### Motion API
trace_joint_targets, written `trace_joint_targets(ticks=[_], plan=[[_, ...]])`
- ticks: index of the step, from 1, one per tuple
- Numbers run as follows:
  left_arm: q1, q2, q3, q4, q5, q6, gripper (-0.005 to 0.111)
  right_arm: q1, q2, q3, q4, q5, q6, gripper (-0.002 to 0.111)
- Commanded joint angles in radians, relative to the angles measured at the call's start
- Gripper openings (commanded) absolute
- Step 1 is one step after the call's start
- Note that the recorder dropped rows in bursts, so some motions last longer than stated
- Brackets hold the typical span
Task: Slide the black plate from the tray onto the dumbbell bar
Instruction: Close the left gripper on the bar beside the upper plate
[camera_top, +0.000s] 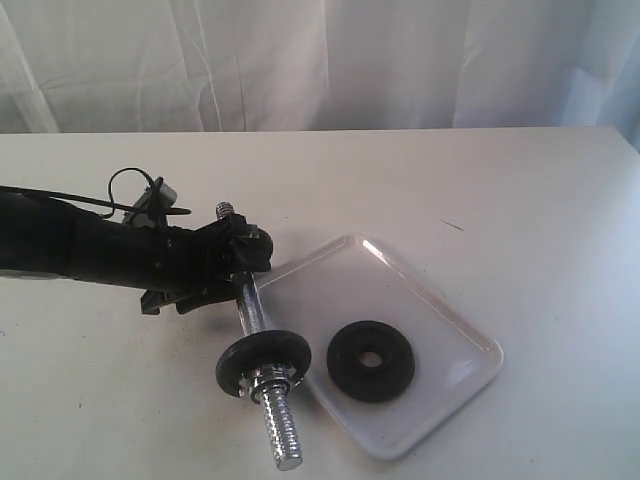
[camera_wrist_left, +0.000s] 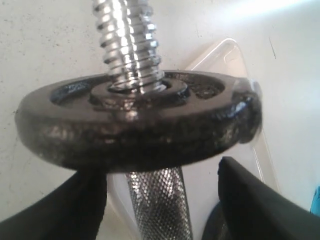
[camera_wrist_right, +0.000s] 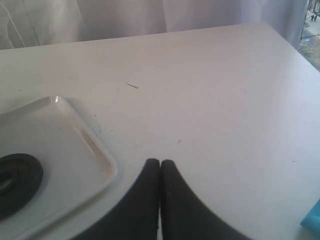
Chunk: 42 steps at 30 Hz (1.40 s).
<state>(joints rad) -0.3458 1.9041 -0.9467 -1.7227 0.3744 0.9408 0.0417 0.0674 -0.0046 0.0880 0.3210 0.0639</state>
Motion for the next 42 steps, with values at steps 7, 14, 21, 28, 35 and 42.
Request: trace_joint_targets(ticks=[7, 14, 21, 28, 35, 42], plan=[[-0.016, -0.007, -0.002, -0.022, 0.018, 0.001, 0.068, -0.003, -0.007, 0.005, -0.007, -0.010, 0.001, 0.000], [-0.071, 0.014, -0.002, -0.022, -0.021, 0.000, 0.068, -0.003, -0.007, 0.005, -0.007, -0.010, 0.001, 0.000], [-0.075, 0.043, -0.004, -0.022, -0.023, -0.003, 0.068, -0.003, -0.007, 0.005, -0.007, -0.010, 0.001, 0.000], [-0.075, 0.043, -0.012, -0.022, -0.036, -0.007, 0.068, -0.003, -0.007, 0.005, -0.007, -0.010, 0.001, 0.000], [-0.075, 0.043, -0.012, -0.022, -0.038, -0.029, 0.065, -0.003, -0.007, 0.005, -0.007, -0.010, 0.001, 0.000], [-0.075, 0.043, -0.012, -0.022, -0.040, -0.029, 0.065, -0.003, -0.007, 0.005, -0.007, -0.010, 0.001, 0.000]])
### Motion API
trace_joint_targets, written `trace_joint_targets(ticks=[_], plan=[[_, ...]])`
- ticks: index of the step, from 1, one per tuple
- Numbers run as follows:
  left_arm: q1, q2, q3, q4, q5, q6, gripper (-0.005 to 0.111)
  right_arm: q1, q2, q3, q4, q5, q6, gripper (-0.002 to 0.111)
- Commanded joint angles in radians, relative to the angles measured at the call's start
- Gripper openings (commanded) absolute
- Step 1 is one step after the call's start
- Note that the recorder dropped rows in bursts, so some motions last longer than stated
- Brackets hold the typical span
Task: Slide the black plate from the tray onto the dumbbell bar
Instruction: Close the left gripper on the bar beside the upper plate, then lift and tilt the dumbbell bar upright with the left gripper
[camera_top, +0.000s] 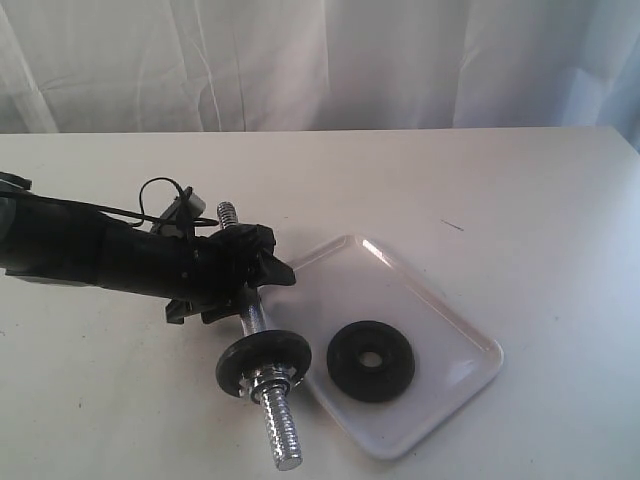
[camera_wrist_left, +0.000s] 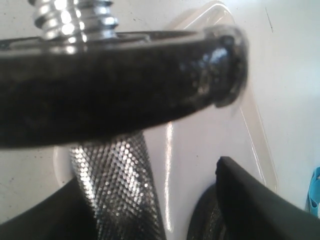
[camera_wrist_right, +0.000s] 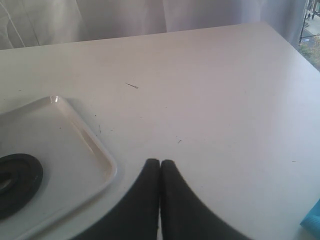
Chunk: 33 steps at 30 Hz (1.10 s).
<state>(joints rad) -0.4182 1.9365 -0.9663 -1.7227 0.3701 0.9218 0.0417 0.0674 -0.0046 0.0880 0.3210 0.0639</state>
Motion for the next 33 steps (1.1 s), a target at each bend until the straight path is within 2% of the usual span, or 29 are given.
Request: trace_joint_targets(ticks=[1, 15, 26, 33], plan=[[-0.003, 0.011, 0.008, -0.022, -0.036, -0.010, 0.065, -0.003, -0.007, 0.005, -0.007, -0.010, 0.001, 0.000], [-0.003, 0.053, -0.068, -0.022, 0.009, -0.008, 0.066, -0.003, -0.007, 0.005, -0.007, -0.010, 0.001, 0.000], [-0.003, 0.060, -0.071, -0.022, -0.004, -0.008, 0.066, -0.003, -0.007, 0.005, -0.007, -0.010, 0.001, 0.000], [-0.003, 0.060, -0.071, -0.022, -0.004, -0.008, 0.059, -0.003, -0.007, 0.005, -0.007, -0.010, 0.001, 0.000]])
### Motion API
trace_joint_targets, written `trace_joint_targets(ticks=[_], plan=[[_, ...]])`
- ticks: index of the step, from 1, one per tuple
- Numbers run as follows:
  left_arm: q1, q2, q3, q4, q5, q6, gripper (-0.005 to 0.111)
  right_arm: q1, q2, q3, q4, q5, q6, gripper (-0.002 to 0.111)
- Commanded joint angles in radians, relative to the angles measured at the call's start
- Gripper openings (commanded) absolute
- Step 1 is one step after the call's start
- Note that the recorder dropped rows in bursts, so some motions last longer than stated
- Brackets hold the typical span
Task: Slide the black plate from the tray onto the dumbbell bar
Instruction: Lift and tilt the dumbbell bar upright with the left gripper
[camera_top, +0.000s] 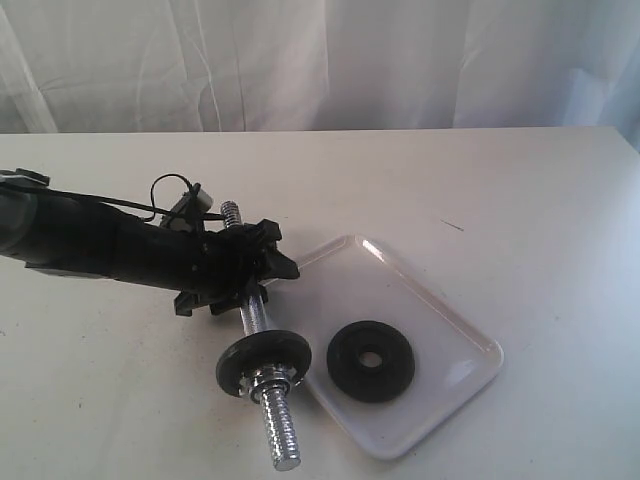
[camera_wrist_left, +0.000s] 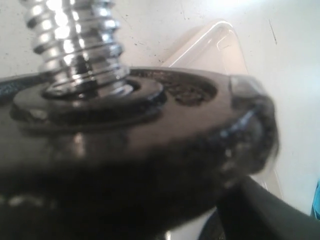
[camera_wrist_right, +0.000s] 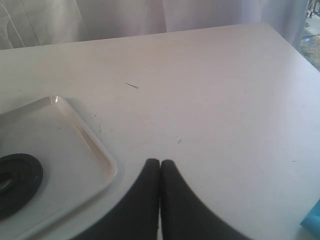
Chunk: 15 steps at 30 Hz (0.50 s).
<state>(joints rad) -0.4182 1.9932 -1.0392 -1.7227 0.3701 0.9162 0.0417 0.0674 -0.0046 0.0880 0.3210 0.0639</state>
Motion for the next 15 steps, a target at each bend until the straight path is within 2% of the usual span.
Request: trace_joint_targets(ticks=[1, 3, 5, 9, 15], plan=[[-0.003, 0.004, 0.002, -0.022, -0.004, -0.003, 0.057, -0.003, -0.007, 0.005, -0.007, -0.010, 0.001, 0.000], [-0.003, 0.004, 0.002, -0.022, -0.004, -0.003, 0.048, -0.003, -0.007, 0.005, -0.007, -0.010, 0.001, 0.000], [-0.003, 0.004, 0.002, -0.022, -0.005, -0.003, 0.035, -0.003, -0.007, 0.005, -0.007, -0.010, 0.001, 0.000], [-0.003, 0.004, 0.002, -0.022, -0.006, 0.002, 0.001, -0.003, -0.007, 0.005, -0.007, -0.010, 0.001, 0.000], [-0.003, 0.004, 0.002, -0.022, -0.006, 0.048, 0.000, -0.003, -0.007, 0.005, -0.007, -0.010, 0.001, 0.000]])
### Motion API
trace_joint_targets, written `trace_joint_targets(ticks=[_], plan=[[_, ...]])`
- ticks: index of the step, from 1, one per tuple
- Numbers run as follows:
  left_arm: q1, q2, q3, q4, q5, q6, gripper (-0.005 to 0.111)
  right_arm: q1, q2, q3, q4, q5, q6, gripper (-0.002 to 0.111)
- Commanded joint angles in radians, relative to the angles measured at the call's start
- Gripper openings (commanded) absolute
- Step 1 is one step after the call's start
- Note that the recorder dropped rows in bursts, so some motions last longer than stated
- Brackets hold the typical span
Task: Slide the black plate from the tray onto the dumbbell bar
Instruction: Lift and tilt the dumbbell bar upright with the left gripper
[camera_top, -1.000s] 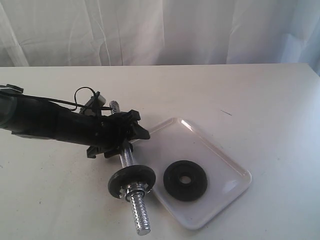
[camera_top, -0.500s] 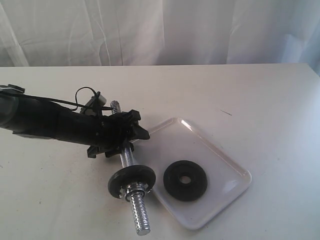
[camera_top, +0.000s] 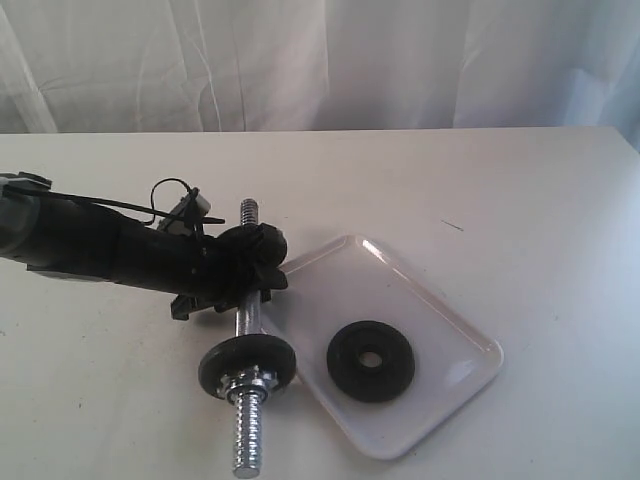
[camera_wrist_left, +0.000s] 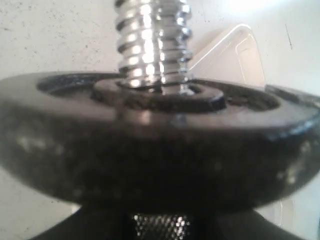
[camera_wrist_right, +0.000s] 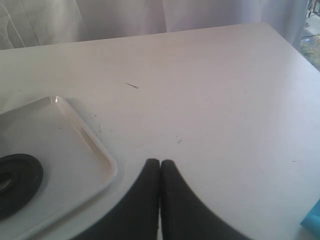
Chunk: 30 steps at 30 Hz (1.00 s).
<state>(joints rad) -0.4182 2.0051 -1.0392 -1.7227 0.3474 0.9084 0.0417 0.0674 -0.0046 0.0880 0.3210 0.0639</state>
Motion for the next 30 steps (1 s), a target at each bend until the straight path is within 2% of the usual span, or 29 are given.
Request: trace_joint_targets(ticks=[1, 9, 30], plan=[[-0.003, -0.008, 0.002, -0.022, 0.017, 0.067, 0.000, -0.003, -0.007, 0.005, -0.007, -0.010, 0.001, 0.000], [-0.003, -0.017, 0.002, -0.022, 0.048, 0.169, 0.000, -0.003, -0.007, 0.005, -0.007, -0.010, 0.001, 0.000], [-0.003, -0.191, 0.002, 0.098, 0.050, 0.217, 0.000, -0.003, -0.007, 0.005, -0.007, -0.010, 0.001, 0.000]])
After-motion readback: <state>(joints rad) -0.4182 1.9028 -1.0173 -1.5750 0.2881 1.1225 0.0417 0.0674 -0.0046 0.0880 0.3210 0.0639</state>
